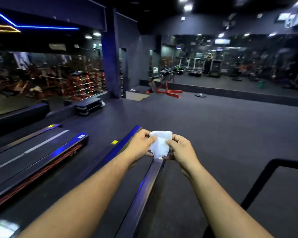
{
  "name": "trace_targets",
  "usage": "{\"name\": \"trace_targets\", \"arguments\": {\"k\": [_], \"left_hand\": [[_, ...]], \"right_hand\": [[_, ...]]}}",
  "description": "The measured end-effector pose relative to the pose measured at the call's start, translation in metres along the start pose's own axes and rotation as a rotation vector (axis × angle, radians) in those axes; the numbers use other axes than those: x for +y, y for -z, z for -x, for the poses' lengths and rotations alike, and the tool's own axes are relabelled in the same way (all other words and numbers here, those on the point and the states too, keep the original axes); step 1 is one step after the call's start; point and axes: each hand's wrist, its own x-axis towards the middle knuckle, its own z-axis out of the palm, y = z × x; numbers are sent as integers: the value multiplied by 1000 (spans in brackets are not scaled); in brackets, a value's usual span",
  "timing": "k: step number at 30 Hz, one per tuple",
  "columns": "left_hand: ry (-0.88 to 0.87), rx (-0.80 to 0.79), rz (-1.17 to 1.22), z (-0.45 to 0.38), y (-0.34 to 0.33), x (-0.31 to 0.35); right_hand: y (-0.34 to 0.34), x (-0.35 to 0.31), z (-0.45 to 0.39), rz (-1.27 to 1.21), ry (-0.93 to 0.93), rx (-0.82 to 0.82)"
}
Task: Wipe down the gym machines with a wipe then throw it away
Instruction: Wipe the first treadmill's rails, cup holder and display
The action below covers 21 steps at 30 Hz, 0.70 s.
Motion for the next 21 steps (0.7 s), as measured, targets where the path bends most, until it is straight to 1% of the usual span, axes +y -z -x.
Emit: {"name": "trace_targets", "arguments": {"k": [5,8,10,12,15,21], "left_hand": [[-55,-67,-1,-75,-13,-5],[-53,-153,-6,-117,-21,-1],[-83,-199,-38,-147,-29,2],[-103,-208,-36,-176,-36,4],[-100,-202,-9,-226,-50,1],[-75,-204,55,-328,-81,-12]], "right_hand": [[21,1,-58,5,-17,127],[32,0,-92,-26,-41,147],[39,0,-118,0,-7,154],[48,0,-143,29,24,174],[69,5,-189,26,0,204],[106,27,-299,4,-23,153]]}}
